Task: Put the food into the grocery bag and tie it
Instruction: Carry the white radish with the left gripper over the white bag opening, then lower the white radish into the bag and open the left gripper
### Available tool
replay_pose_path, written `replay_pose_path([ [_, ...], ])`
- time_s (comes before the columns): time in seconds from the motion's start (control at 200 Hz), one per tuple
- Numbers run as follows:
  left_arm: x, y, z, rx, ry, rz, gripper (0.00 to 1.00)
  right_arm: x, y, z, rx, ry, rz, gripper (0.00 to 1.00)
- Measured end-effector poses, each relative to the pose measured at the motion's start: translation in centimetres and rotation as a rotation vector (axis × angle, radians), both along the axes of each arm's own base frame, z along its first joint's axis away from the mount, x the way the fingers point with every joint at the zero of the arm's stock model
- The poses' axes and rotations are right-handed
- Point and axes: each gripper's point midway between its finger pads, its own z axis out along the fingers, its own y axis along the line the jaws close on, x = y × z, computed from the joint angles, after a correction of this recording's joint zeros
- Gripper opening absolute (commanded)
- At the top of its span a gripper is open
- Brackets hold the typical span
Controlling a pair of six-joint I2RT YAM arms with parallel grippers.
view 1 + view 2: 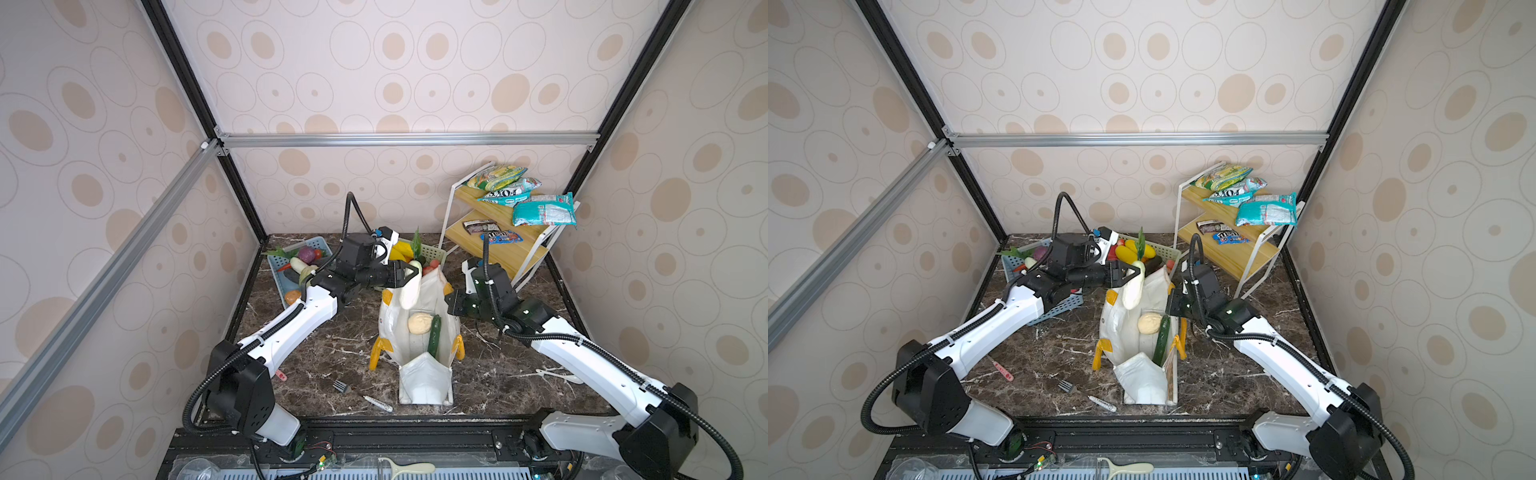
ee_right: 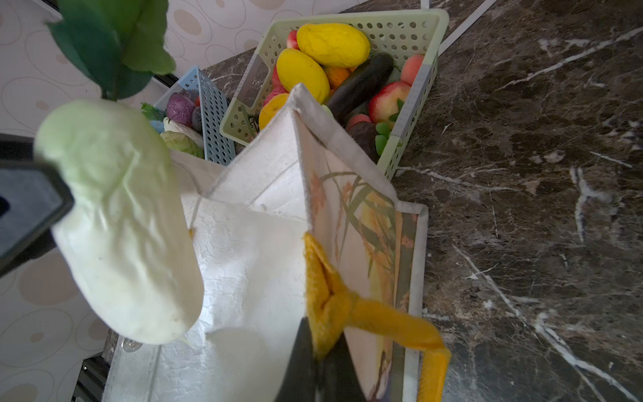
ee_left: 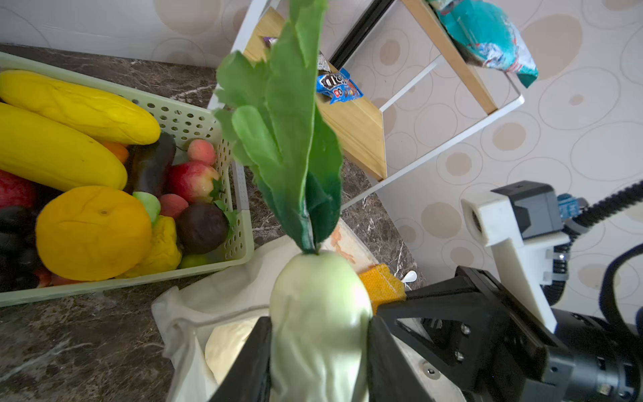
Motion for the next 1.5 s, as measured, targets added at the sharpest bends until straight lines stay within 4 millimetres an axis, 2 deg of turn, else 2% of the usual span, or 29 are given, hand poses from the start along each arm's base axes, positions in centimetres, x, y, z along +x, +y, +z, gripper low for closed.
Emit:
replay_pose_path([
  [0.265,-3.0,-2.9,-0.2,0.079,-0.082,-0.129,0.21,0.0,-0.1,-0.1,-0.005,0.001,-0.005,0.0],
  [0.5,-4.8,-4.0,-1.0,0.137,-0.12,-0.198,0.22,0.1,-0.5,-0.2,-0.018,0.0,-0.019,0.0],
  [0.695,-5.4,-3.7,-2.3,0.195,-0.118,-0.219,0.22,0.1,-0.5,-0.2,-0.018,0.002,-0.022,0.0],
  [0.975,-6.3,-3.2,-5.4,0.26,-0.075,-0.234,0.22,0.1,-0.6,-0.2,-0.023,0.001,-0.029,0.0],
  [1.5,-5.8,-3.0,-9.9,0.349,-0.014,-0.207,0.21,0.1,-0.7,-0.2,-0.022,0.001,-0.034,0.0],
])
